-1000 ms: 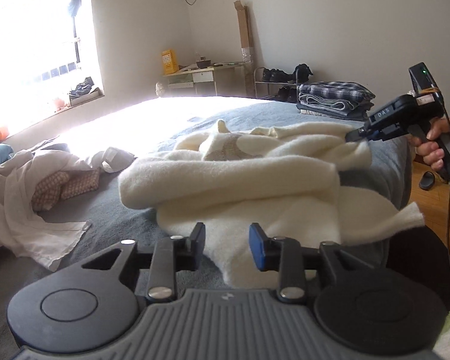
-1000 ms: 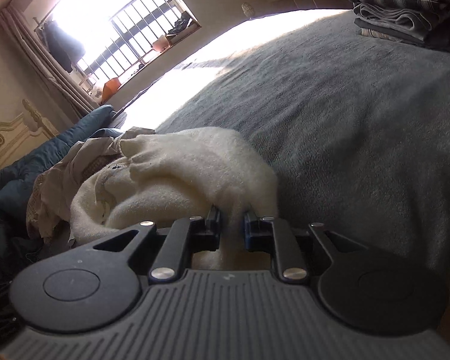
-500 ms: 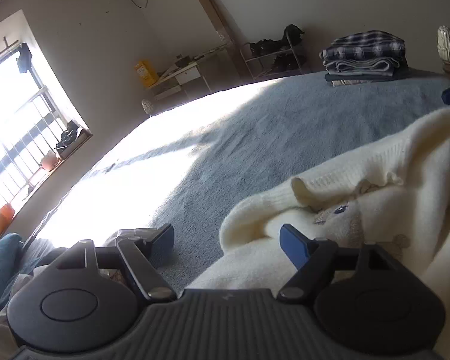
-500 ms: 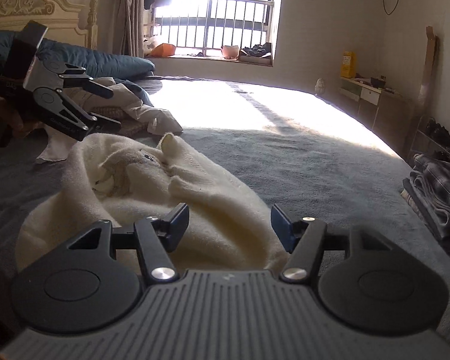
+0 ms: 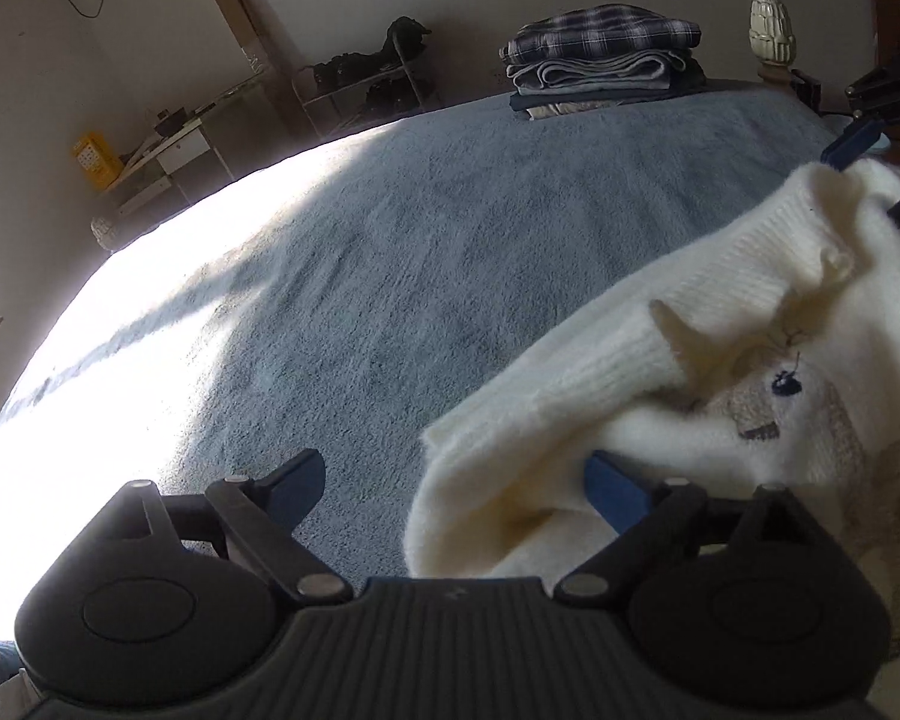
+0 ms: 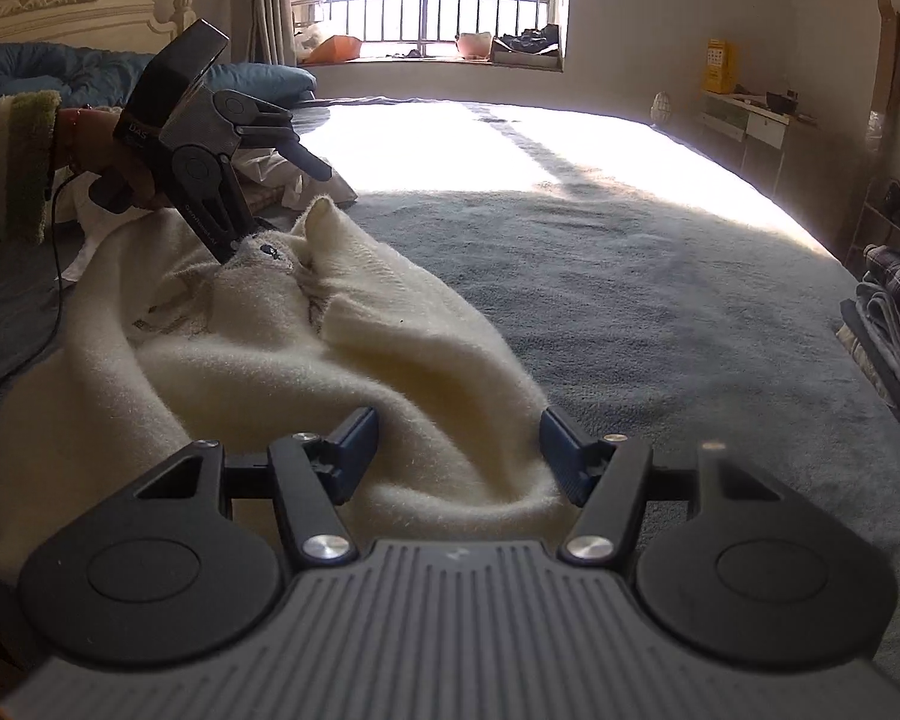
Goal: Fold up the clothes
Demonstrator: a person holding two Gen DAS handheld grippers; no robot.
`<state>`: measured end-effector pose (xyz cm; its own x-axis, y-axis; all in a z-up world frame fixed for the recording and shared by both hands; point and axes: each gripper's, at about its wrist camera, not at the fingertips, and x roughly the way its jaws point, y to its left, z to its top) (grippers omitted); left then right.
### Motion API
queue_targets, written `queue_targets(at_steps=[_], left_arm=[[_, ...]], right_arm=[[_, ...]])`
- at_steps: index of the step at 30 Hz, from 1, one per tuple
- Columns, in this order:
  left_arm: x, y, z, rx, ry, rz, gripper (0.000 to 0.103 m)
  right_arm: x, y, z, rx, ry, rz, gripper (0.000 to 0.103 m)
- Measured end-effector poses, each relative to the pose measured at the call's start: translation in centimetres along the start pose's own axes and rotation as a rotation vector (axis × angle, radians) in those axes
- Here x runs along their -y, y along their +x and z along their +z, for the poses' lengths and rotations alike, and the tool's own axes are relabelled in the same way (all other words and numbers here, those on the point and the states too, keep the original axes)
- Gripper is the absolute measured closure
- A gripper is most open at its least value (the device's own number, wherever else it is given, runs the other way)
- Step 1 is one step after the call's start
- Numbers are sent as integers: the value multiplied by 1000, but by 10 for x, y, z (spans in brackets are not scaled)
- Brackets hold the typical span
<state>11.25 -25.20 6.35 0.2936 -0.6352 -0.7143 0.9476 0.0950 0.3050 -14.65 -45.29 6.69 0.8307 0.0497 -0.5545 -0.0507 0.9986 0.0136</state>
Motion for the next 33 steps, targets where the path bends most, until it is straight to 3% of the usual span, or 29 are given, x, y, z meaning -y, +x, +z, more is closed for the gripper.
queue_targets(at_steps=[3, 7, 11, 13, 16, 17, 18, 20, 23, 26, 33], left_arm=[[-16, -3, -4, 10, -34, -32, 12], [-18, 16, -2, -21, 7, 9, 14], [-15, 36, 3, -26, -5, -42, 24], [-13, 45, 6, -27, -4, -70, 33], [-10, 52, 8, -17, -19, -86, 60], [-5, 53, 8, -7, -7, -62, 75], [2, 52, 8, 9, 19, -21, 76], [18, 45, 7, 39, 68, 58, 85], [35, 23, 8, 83, 87, 156, 90], [43, -14, 15, 155, 46, 233, 92], [57, -125, 37, 307, -154, 333, 92]], right_arm=[[10, 2, -2, 10, 53, 31, 44], [14, 4, -6, 30, 90, 43, 44], [16, 9, -7, 37, 117, 55, 44], [20, 13, -6, 32, 142, 64, 44], [27, 21, -4, 23, 184, 85, 44], [30, 24, -3, 19, 199, 92, 45], [32, 26, -3, 15, 216, 98, 46], [34, 28, -3, 14, 242, 106, 60], [32, 23, -2, 32, 256, 116, 85], [24, 10, 3, 75, 226, 87, 99], [4, -38, 12, 180, 178, 12, 96]])
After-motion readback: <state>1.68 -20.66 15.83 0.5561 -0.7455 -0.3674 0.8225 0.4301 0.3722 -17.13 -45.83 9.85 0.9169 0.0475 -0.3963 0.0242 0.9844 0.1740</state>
